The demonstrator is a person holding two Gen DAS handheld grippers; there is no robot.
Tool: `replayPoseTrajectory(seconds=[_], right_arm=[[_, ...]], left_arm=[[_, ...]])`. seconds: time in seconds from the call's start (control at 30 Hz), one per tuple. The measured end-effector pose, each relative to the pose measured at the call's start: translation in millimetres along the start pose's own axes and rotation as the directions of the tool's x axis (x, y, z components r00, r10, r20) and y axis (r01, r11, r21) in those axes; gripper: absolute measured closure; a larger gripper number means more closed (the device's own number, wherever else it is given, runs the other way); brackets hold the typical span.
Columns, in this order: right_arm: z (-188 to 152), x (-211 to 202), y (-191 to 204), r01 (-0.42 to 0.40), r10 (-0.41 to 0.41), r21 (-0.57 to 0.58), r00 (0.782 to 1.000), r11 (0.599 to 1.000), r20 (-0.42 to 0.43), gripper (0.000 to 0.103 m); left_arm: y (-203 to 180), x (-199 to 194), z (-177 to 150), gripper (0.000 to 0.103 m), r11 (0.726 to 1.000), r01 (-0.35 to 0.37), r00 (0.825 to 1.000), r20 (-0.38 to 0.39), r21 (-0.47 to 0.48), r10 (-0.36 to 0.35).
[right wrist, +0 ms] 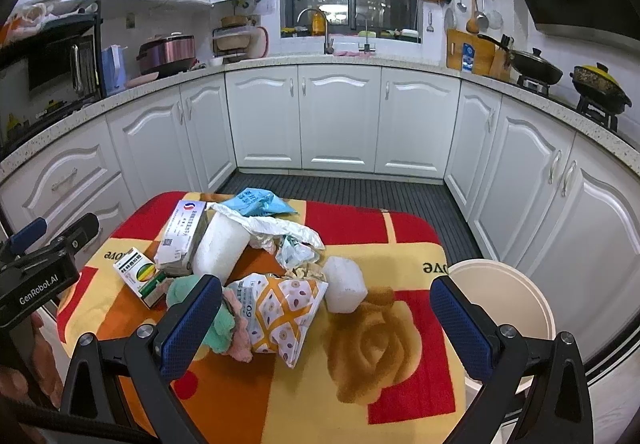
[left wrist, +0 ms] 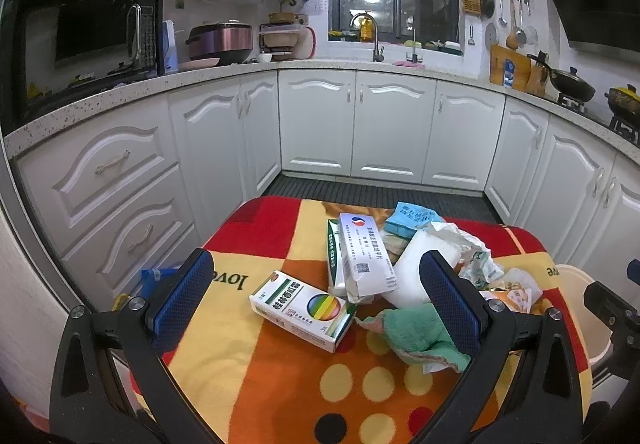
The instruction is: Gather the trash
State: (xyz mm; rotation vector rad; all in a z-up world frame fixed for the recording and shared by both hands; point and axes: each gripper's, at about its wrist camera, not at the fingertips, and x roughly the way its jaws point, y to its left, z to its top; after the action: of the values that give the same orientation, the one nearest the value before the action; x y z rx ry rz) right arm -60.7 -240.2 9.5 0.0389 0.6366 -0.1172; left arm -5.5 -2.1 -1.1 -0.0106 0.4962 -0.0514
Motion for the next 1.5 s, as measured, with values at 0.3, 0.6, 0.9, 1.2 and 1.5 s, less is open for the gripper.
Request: replayPoseTrajectory(seconds=[0.3,0.6,0.9,1.2,1.5], right_arm=[[-9,9,-3,-0.008,0.006,-0.029,0.998,1.0,-0.056,0.0],[-30,32,-21,-0.106,0.108,0.02,0.986,0.994,-0.129,0.0],[-34,44,-22,-0.136,0.139,0.028,0.978,0.99,-0.157,0.007],[-30,61,-30,-0.118,0.123,0.041,0.978,0.992,-0.168,0.007],[-18,88,-67,-0.067,0.091,0.127,0.977,0.99,-0.195,0.007]], left_arm=[[14,8,-6,0.001,0.999,0.001,0.999,-0.054,0.034,0.001],[16,25,-25,0.001,0.984,0.177,0.962,-0.218,0.026,-0.167],[2,28,-41,0.001,0.969,0.219,0.949,-0.256,0.117,-0.184],[49,60,-45,0.001,0.99,0.141,0.936,-0.327,0.01,-0.13],[43,83,-33,0.001,0.991,0.129,0.937,-0.331,0.023,-0.114]])
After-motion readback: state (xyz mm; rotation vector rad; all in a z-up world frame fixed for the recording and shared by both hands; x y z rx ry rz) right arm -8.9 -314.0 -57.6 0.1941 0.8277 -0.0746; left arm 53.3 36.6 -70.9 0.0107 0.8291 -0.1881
